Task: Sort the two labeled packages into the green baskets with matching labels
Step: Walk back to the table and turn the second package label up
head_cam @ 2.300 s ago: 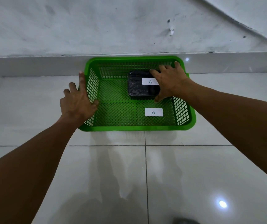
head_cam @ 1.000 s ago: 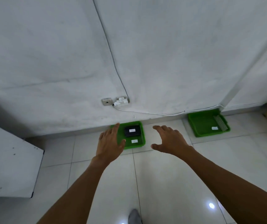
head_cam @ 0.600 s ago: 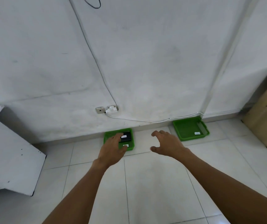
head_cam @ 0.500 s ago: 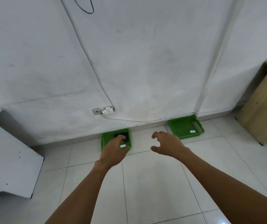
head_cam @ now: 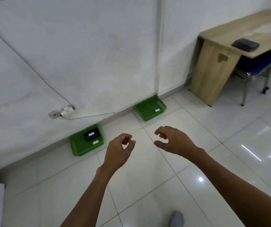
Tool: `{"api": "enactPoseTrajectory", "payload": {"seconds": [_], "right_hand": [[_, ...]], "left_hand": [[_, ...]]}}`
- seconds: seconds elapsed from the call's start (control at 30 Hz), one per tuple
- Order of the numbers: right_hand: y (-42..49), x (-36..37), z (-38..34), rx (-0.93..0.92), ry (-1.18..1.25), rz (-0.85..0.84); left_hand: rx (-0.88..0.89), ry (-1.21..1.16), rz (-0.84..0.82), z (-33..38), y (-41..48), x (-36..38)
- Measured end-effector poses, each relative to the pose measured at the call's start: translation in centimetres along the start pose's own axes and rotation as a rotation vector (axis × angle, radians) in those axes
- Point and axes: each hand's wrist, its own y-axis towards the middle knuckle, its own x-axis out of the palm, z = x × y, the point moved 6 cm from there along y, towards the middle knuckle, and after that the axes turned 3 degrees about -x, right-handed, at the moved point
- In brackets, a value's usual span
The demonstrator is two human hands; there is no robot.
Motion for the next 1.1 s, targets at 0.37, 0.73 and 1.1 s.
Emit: {"api": "enactPoseTrajectory", "payload": {"seconds": [0.37, 0.73, 1.1], "right_hand": [[-10.0, -6.4, 18.2, 0.235, -0.028, 0.040], [-14.4, -19.6, 38.2, 0.182, -0.146, 0.035], [-10.0, -31.0, 57.3, 0.224, -0.295, 0.032]], "left_hand": [[0.232, 0.241, -0.228, 12.7, 1.1, 17.1], [0.305, 0.382, -0.257, 30.3, 3.5, 37.0], [0.382, 0.552, -0.311, 41.2, 13.6, 52.8]]}}
